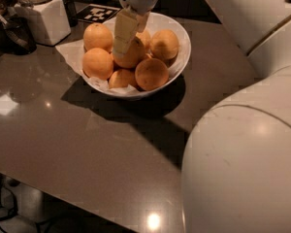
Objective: Pick orange from white bowl
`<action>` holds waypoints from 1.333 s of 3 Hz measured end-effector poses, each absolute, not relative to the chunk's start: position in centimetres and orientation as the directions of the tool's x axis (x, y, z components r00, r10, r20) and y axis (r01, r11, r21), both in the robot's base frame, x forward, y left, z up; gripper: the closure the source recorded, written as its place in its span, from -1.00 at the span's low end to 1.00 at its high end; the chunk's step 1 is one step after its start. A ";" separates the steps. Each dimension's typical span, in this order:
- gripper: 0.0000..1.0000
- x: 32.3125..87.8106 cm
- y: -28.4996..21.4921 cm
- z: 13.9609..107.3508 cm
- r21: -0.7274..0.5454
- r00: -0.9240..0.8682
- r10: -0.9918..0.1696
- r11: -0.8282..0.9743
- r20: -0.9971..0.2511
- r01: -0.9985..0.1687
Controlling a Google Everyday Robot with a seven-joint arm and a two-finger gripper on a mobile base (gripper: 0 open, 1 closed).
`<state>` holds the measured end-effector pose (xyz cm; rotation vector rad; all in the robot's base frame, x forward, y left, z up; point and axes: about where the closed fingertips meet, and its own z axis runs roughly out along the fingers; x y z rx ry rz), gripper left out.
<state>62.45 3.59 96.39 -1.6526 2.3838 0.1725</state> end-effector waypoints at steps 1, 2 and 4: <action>-0.40 62.6 3.8 96.0 -0.029 -0.333 -0.909 0.351 -0.252 -0.936; -0.42 62.6 3.6 95.0 -0.009 -0.341 -0.909 0.354 -0.241 -0.935; -0.46 63.5 3.1 93.4 0.017 -0.359 -0.906 0.365 -0.224 -0.931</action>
Offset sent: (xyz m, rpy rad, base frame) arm -0.0256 -0.0250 -0.0241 -0.0917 0.1629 0.0098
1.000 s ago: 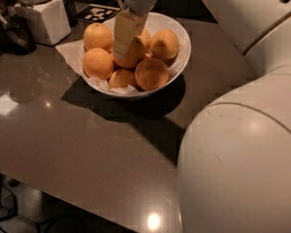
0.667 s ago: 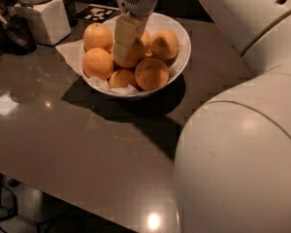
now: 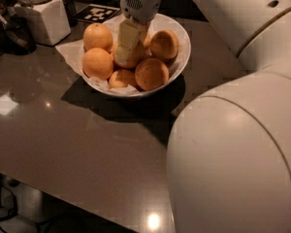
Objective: Pick orange from white bowl
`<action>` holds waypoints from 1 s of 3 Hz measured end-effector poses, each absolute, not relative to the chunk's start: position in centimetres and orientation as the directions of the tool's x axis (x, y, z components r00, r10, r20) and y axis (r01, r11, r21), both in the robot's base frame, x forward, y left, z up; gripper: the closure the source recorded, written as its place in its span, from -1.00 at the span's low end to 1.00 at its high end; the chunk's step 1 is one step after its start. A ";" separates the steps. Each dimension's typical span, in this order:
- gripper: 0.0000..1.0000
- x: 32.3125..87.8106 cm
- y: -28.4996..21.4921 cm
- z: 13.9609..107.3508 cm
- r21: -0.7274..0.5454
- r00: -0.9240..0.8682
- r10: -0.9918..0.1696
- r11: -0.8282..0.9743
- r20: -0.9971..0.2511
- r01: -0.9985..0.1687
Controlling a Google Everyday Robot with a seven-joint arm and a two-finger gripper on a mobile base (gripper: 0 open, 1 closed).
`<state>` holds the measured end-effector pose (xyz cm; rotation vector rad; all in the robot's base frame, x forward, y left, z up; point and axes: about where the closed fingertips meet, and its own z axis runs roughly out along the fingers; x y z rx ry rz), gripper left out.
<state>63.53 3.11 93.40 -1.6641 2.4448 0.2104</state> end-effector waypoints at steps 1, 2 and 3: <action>-0.38 63.5 3.7 92.9 0.032 -0.348 -0.911 0.350 -0.219 -0.936; -0.03 63.5 3.7 92.9 0.032 -0.348 -0.911 0.350 -0.219 -0.936; 0.45 63.5 3.7 92.9 0.032 -0.348 -0.911 0.350 -0.220 -0.936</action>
Offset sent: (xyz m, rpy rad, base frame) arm -0.0001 0.0055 -0.0057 0.0010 0.0152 0.0159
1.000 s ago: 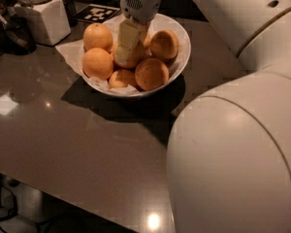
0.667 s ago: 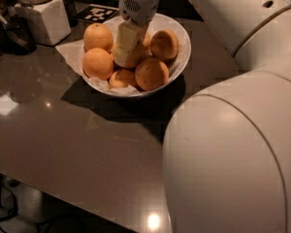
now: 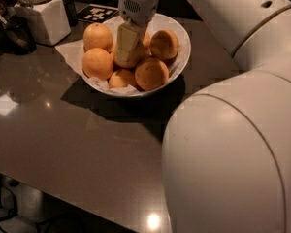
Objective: Pick orange from white bowl
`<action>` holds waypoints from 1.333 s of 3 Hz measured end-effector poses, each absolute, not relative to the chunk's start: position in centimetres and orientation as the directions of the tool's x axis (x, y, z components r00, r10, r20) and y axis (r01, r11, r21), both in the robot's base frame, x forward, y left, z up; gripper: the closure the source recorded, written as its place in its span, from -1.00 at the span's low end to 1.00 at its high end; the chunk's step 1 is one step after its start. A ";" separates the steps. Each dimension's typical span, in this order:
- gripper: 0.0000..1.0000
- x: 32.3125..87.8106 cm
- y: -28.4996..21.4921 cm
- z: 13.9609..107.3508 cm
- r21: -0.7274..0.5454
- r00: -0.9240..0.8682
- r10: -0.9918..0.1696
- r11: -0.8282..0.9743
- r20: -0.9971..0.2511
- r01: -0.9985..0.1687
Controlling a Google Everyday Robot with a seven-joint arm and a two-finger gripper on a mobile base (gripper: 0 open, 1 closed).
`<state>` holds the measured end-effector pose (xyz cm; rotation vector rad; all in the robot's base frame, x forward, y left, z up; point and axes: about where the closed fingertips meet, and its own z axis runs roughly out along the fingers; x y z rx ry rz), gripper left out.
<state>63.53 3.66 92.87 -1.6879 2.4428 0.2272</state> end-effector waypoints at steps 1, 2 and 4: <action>0.91 64.2 4.3 93.2 0.005 -0.336 -0.905 0.347 -0.259 -0.938; 1.00 62.9 3.4 95.8 -0.031 -0.305 -0.888 0.335 -0.345 -0.942; 1.00 58.8 1.0 101.3 -0.073 -0.223 -0.840 0.296 -0.494 -0.952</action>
Offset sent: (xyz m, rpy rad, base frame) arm -0.0488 -0.0321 0.0843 0.1926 -0.1879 0.0315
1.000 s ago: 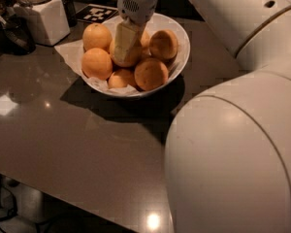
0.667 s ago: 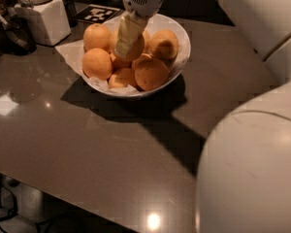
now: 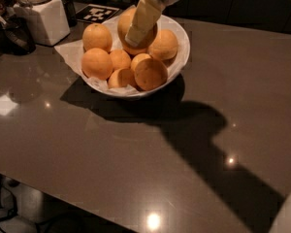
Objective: Pick orange from white bowl
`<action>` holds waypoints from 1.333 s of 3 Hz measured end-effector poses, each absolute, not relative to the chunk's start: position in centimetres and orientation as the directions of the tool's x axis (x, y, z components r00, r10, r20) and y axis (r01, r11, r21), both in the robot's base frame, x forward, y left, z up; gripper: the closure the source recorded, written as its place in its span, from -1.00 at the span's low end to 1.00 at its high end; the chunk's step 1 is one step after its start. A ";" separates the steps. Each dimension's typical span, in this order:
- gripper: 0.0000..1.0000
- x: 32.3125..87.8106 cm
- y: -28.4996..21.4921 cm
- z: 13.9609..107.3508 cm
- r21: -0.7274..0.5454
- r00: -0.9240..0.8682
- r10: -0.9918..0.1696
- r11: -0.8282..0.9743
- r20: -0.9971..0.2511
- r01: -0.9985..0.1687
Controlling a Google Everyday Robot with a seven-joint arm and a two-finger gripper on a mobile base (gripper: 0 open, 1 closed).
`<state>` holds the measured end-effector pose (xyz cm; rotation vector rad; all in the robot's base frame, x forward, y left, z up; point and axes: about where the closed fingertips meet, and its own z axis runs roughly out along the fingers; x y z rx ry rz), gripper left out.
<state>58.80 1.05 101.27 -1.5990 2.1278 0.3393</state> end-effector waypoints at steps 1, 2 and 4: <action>1.00 58.7 0.9 101.5 -0.076 -0.221 -0.838 0.296 -0.498 -0.952; 1.00 55.9 -1.0 101.8 -0.029 -0.252 -0.832 0.306 -0.494 -0.952; 1.00 50.4 -5.5 100.6 0.080 -0.374 -0.797 0.384 -0.474 -0.920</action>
Offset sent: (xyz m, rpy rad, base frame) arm -0.0736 -0.0517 0.0093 0.0141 0.1264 -0.0212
